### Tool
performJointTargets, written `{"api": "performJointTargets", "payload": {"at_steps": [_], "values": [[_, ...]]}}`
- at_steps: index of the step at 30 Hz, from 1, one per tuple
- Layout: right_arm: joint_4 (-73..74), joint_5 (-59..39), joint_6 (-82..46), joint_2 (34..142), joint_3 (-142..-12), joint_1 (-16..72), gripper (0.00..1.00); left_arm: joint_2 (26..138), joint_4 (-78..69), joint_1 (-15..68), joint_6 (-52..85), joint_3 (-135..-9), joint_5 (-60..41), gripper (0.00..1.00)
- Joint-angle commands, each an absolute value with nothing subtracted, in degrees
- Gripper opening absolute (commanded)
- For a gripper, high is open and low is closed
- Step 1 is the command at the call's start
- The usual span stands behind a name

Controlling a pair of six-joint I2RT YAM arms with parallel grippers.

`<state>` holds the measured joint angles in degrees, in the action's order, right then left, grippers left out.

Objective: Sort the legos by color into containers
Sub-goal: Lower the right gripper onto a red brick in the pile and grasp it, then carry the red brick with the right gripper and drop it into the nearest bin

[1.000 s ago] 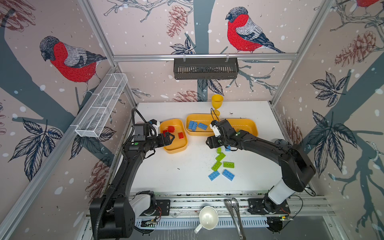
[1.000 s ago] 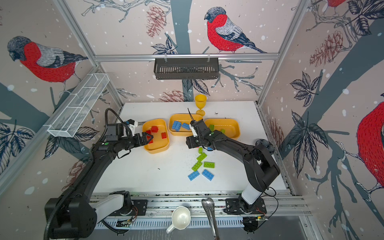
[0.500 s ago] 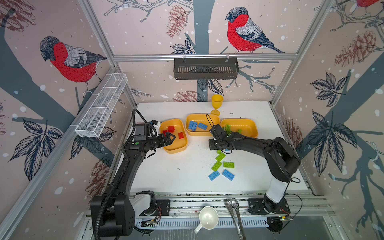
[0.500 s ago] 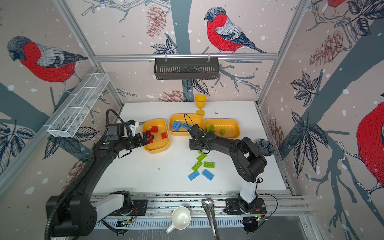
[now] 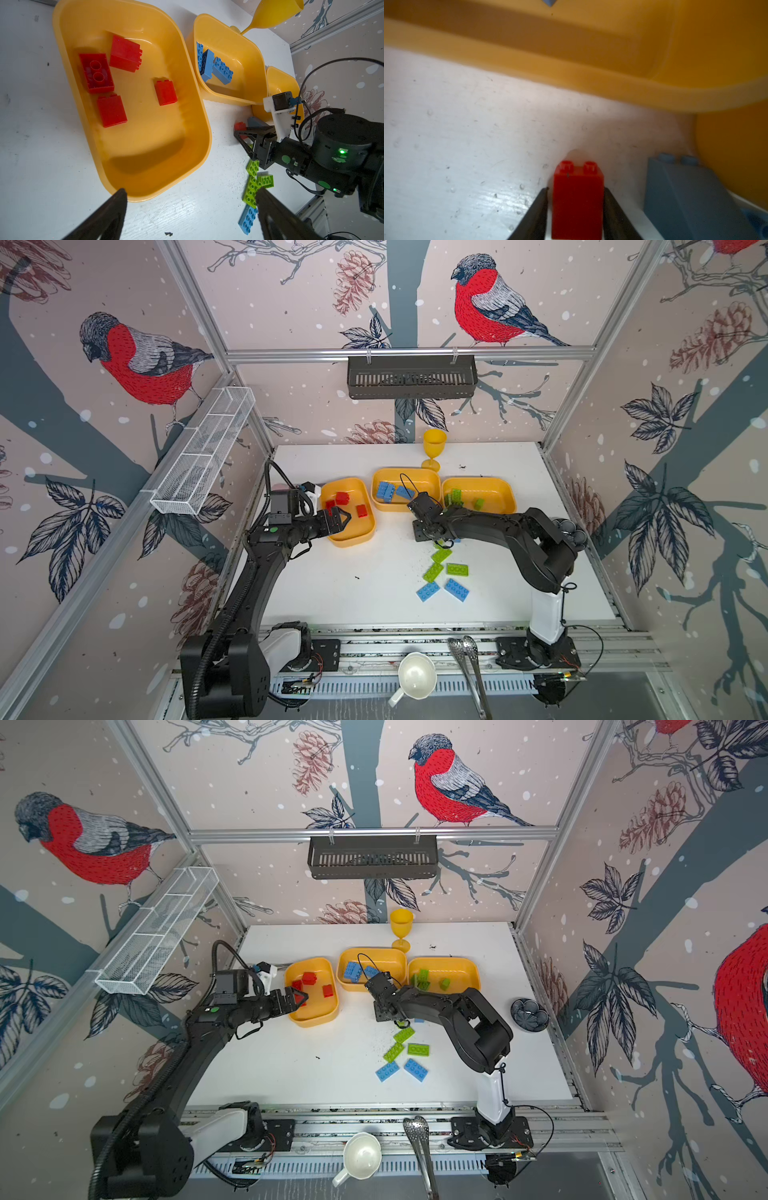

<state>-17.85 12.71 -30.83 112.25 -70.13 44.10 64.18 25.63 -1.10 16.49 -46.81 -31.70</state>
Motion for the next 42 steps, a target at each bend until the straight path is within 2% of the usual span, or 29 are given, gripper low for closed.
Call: {"api": "performJointTargets", "payload": {"at_steps": [1,8,15,25,33,35,39,42], "values": [[-19.37,14.99,-29.41,112.36,-70.2,44.12,0.36,63.66,24.61,-1.21,15.82,-46.69,-31.68,0.96],[-19.63,12.49,-27.63,106.48,-71.99,45.24,0.32,62.48,25.77,-1.23,15.43,-47.74,-28.9,0.96],[-13.18,0.38,-24.91,105.7,-78.91,49.96,0.31,62.03,27.99,-1.24,13.62,-50.78,-25.44,0.96],[-5.88,-11.12,-22.11,122.02,-97.58,53.13,0.31,61.44,29.08,-1.59,14.33,-51.24,-24.1,0.96],[-6.23,-10.57,-21.22,134.68,-111.2,52.62,0.32,60.13,30.26,-1.65,14.4,-50.65,-23.64,0.96],[-6.57,-10.59,-21.04,136.85,-113.81,52.21,0.35,59.96,30.15,-1.71,14.43,-50.23,-23.68,0.96],[-6.87,-11.9,-20.74,137.8,-115.92,51.68,0.56,59.94,29.92,-1.75,14.82,-49.88,-24.21,0.96],[-7.09,-12.07,-20.3,134.52,-113.17,51.04,0.64,59.99,29.66,-1.76,14.92,-49.66,-24.47,0.96]]}}
